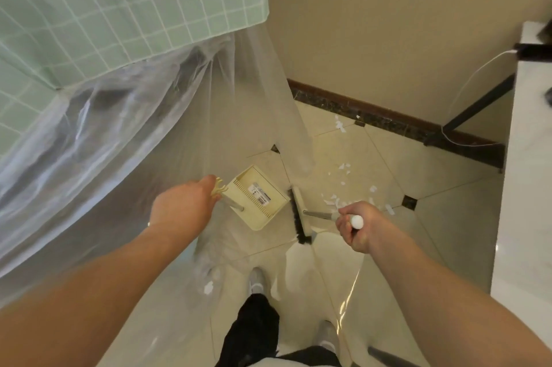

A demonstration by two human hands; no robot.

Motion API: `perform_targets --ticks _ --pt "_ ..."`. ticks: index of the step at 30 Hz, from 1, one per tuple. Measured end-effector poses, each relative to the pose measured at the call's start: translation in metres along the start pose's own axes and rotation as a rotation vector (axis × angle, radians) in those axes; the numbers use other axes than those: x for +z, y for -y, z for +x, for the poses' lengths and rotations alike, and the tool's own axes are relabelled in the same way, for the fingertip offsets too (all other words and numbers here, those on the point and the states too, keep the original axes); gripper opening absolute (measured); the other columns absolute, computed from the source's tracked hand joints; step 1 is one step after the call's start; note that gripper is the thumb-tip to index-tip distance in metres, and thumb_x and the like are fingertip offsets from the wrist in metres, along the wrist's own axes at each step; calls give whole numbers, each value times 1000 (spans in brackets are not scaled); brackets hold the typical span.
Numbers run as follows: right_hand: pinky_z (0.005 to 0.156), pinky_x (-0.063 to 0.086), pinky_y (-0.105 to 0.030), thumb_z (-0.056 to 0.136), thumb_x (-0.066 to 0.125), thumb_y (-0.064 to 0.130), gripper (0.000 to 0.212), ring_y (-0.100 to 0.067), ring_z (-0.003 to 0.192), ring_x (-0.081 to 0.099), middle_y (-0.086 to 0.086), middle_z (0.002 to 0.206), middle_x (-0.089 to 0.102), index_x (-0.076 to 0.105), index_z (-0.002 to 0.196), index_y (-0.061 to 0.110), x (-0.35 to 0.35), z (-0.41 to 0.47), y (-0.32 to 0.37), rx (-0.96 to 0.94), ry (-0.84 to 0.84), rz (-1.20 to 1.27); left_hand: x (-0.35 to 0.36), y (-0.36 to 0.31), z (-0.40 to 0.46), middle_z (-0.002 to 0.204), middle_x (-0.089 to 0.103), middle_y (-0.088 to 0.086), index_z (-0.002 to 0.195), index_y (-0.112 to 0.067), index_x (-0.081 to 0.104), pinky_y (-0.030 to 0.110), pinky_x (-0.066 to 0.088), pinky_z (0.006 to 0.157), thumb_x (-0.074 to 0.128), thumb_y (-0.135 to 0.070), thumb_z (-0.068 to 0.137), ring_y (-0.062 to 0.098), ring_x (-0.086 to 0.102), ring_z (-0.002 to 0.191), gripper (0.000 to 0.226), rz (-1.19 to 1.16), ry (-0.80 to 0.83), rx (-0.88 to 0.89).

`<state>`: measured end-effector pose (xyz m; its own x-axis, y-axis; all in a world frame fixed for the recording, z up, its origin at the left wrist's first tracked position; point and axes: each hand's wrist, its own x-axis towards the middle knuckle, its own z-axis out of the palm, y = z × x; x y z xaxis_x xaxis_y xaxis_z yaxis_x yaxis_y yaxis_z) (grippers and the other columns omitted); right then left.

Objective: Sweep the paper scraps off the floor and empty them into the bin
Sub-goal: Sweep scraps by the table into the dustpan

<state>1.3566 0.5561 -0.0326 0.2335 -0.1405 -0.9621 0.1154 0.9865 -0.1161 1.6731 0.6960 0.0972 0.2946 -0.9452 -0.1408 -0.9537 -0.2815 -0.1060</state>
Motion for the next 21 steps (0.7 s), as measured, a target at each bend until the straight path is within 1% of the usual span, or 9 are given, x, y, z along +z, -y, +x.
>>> perform_targets --ticks 4,6,8,10,14,17,21 --pt "29 39 -15 94 53 14 9 -9 28 42 -1 53 44 46 88 13 4 7 31 -76 -125 84 13 19 36 93 64 1 116 -26 51 35 45 58 43 -51 102 30 66 80 30 -72 35 38" --pt "28 38 -15 94 53 14 7 -10 28 43 -2 52 45 47 91 12 11 8 47 -96 -127 127 18 29 53 93 63 0 114 -26 51 34 43 56 41 -52 102 29 66 80 30 -91 50 68" --pt "27 37 -15 95 51 14 10 -10 27 42 -3 47 44 46 88 10 24 4 60 -108 -130 173 19 38 71 93 61 -1 115 -27 50 34 40 56 41 -52 102 28 65 81 29 -100 68 103" --pt "27 37 -15 95 49 15 15 -10 27 42 -3 44 43 45 83 9 37 -2 72 -111 -82 249 20 44 92 92 60 0 116 -27 50 34 40 57 41 -51 102 28 65 82 29 -116 78 149" --pt "28 37 -16 96 48 17 19 -9 31 42 1 49 42 44 79 12 57 -5 83 -98 66 517 23 47 124 90 58 -1 117 -28 50 35 43 58 43 -49 102 26 60 77 27 -121 98 193" --pt "29 37 -16 99 46 19 25 -10 31 41 1 49 41 43 75 12 72 10 87 -94 177 694 28 46 143 91 59 -3 117 -30 50 34 44 58 42 -52 102 25 64 81 28 -111 122 229" --pt "30 39 -15 101 44 20 30 -9 31 42 1 47 41 44 73 11 81 34 98 -84 217 792 36 34 163 89 57 -5 116 -33 48 34 46 57 39 -57 101 23 64 80 29 -81 164 245"
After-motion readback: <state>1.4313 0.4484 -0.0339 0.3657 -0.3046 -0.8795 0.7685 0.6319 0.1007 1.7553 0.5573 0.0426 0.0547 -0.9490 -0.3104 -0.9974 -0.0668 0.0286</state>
